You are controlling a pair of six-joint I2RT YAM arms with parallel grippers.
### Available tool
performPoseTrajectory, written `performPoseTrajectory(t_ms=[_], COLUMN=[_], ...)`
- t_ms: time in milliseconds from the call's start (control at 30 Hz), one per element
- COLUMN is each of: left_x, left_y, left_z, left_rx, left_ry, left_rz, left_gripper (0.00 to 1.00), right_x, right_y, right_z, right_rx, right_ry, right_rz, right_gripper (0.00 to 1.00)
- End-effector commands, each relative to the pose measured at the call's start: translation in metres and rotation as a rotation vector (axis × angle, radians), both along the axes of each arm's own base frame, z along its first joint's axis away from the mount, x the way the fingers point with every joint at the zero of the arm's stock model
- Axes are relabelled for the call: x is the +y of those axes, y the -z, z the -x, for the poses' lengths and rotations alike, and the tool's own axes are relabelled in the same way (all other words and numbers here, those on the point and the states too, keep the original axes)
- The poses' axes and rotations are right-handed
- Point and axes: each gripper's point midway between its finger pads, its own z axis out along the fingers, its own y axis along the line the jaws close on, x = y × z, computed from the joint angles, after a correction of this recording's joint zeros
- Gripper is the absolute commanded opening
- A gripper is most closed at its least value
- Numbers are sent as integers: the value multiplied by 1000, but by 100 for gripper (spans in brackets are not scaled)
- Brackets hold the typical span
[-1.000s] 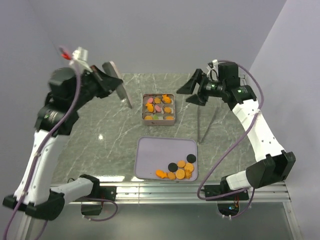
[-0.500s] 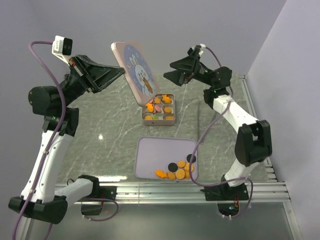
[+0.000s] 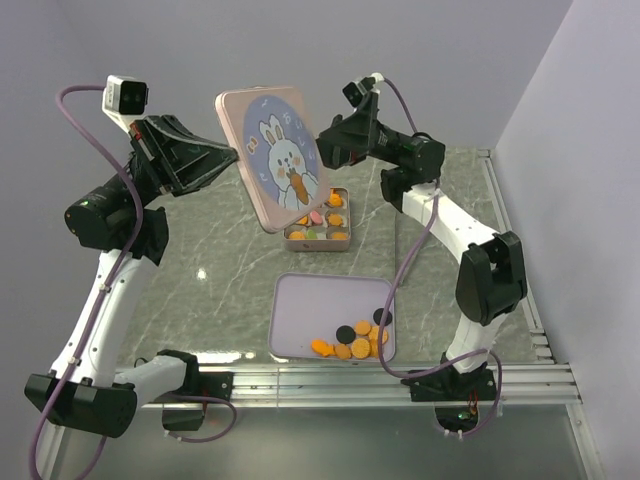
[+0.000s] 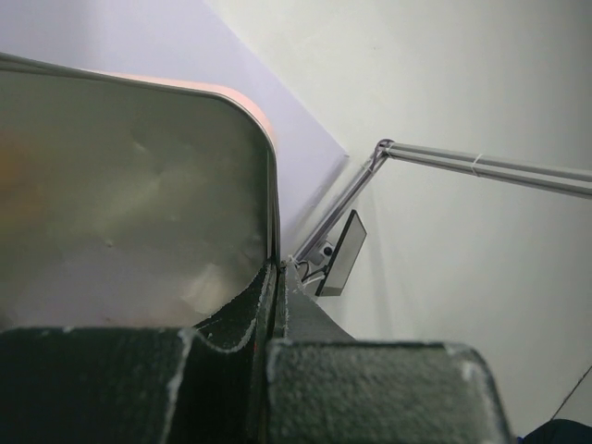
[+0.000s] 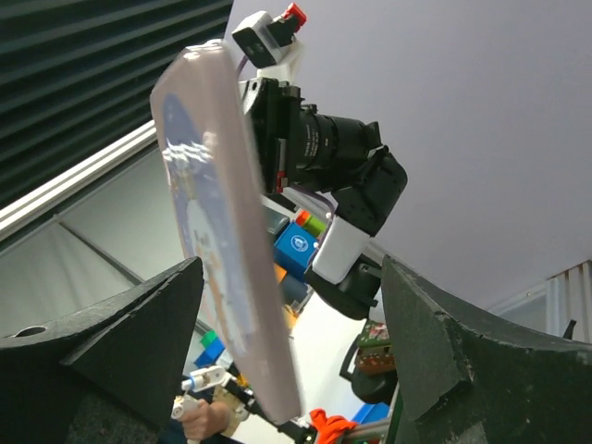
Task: Pack the cookies
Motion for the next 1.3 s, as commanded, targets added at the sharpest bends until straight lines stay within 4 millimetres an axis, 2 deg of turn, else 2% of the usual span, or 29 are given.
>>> performPoseTrajectory(t_ms=[0, 133, 167, 267, 633, 667, 733, 767, 833, 867, 1033, 1133, 1167, 1267], left_x=[7, 9, 8, 9, 3, 3, 2, 1, -1, -1, -5, -6, -7, -8], left_y=[-15, -11, -8, -5, 6, 7, 9, 10, 14, 16, 30, 44, 48, 65], left_z=[23, 21, 18, 16, 10, 8, 5, 2, -4, -6, -22, -35, -37, -48], left_rx=[-91, -71, -59, -47, -2, 4, 14, 22, 44, 55, 129, 187, 195, 254], left_ry=[22, 16, 15, -1, -22, -33, -36, -38, -44, -49, -78, -105, -111, -122], left_rz=[45, 65, 65, 71, 51, 49, 46, 41, 34, 30, 6, -15, -20, -28], left_gripper=[0, 0, 0, 0, 0, 0, 0, 0, 0, 0, 1, 13, 26, 41], right_x=[-16, -13, -12, -17, -38, -39, -41, -42, -43, -44, -50, -56, -58, -69], right_y=[-21, -27, -27, -29, -45, -47, -48, -49, -51, -52, -60, -66, -68, -73], right_z=[34, 52, 54, 61, 95, 97, 100, 103, 107, 109, 112, 108, 107, 101], right_rx=[71, 23, 14, 7, -90, -93, -99, -110, -131, -139, -159, -155, -153, -137], right_ry=[-165, -217, -219, -230, -286, -287, -286, -286, -284, -284, -280, -268, -263, -235], right_rz=[-85, -76, -76, -91, -163, -165, -166, -163, -162, -160, -169, -182, -187, -213], right_gripper=[83, 76, 71, 61, 36, 29, 20, 12, 6, 0, 0, 0, 0, 0])
